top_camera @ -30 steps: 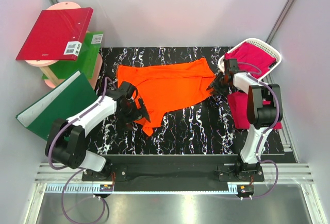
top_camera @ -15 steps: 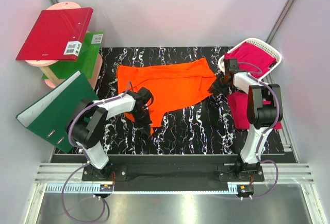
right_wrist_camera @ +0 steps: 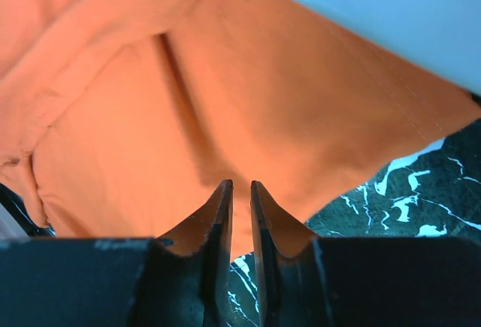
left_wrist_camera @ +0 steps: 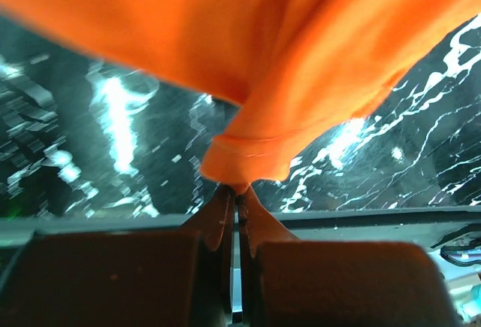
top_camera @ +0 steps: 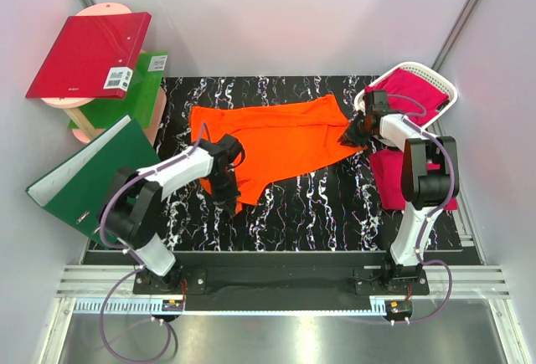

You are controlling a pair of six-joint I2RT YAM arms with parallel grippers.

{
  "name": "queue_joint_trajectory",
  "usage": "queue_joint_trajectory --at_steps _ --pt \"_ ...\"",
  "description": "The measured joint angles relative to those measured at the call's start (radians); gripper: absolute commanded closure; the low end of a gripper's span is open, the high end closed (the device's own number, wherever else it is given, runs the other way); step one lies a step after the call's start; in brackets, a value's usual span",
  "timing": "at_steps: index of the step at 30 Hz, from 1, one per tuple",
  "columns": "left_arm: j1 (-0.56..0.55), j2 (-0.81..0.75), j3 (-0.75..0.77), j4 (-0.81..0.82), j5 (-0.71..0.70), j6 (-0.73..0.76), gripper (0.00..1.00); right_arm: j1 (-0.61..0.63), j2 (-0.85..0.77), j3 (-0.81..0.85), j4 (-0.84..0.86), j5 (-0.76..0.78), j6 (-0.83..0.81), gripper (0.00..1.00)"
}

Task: Fold and stack the t-shirts
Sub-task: Grap the side of the flattened tshirt closest away from the robot with both arms

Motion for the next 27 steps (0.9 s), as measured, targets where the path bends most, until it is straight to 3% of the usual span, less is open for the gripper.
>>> queue_joint_trajectory --at_steps 8,10,14,15,18,27 --pt "0.037 -0.042 0.104 -0.151 -0.137 0.040 1.00 0.000 -0.010 0.050 -0.021 0.000 -0.027 0.77" --pt "0.045 -0.042 0.127 -0.173 -0.166 0.047 1.00 0.000 -0.013 0.056 -0.030 0.001 -0.035 0.73" --pt "0.062 -0.008 0.210 -0.222 -0.214 0.068 1.00 0.000 -0.013 0.080 -0.063 0.007 -0.060 0.41" --pt "0.065 0.006 0.233 -0.227 -0.221 0.072 1.00 0.000 -0.013 0.095 -0.089 0.027 -0.076 0.27" --pt "0.068 0.032 0.262 -0.226 -0.235 0.084 1.00 0.000 -0.013 0.128 -0.151 0.099 -0.109 0.08" --pt "0.068 0.056 0.262 -0.233 -0.235 0.098 1.00 -0.001 -0.014 0.120 -0.259 0.295 -0.161 0.13"
